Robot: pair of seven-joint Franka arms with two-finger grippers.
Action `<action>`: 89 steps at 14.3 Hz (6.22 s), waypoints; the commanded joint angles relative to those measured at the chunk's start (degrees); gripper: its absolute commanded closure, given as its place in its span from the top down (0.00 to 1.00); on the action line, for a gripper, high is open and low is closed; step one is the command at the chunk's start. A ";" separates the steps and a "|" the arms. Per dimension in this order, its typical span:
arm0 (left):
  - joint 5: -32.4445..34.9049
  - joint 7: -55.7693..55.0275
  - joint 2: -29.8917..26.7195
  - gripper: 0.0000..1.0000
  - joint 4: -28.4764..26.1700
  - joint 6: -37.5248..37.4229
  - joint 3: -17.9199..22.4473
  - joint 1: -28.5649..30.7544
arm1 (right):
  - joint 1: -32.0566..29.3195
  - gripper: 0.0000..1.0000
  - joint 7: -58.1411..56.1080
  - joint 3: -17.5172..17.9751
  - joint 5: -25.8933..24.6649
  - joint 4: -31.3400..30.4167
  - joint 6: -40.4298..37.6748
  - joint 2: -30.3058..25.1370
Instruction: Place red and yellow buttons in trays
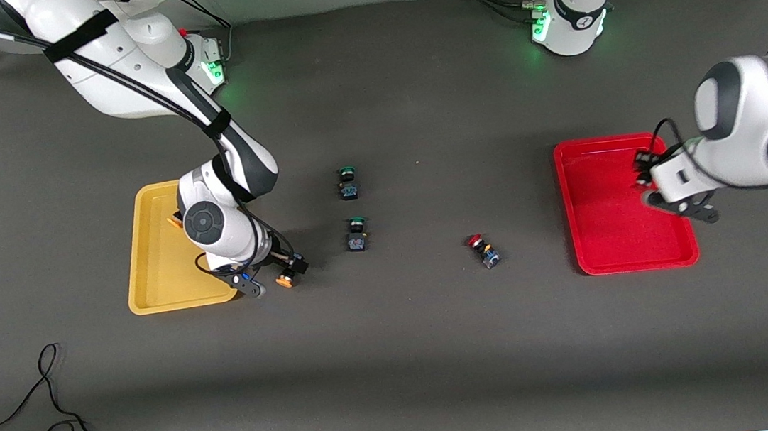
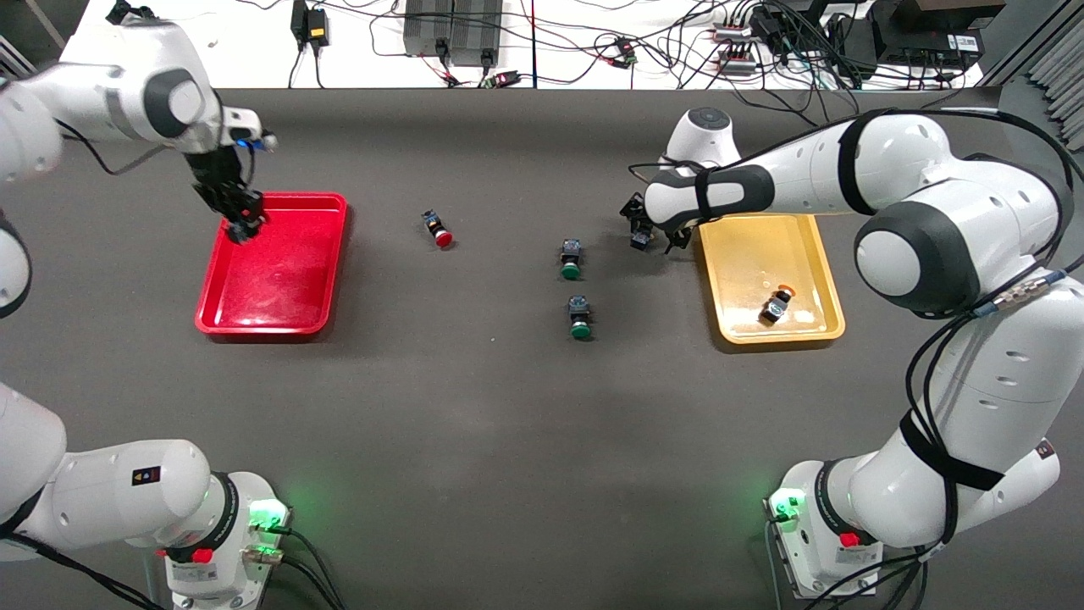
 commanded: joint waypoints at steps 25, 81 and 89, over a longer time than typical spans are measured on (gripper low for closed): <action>0.03 -64.97 23.36 1.00 35.44 -4.39 -8.98 -18.84 | 0.36 0.01 1.43 -0.39 -0.82 0.64 -2.55 -4.01; 5.33 -26.04 -2.83 1.00 28.90 -26.51 -14.87 10.78 | -9.84 1.00 -47.79 -8.65 -2.75 5.81 -52.32 -53.17; 1.11 -23.75 -10.20 1.00 28.42 -24.96 -5.97 2.31 | -12.91 1.00 -47.97 -8.65 -2.58 7.93 -57.58 -53.08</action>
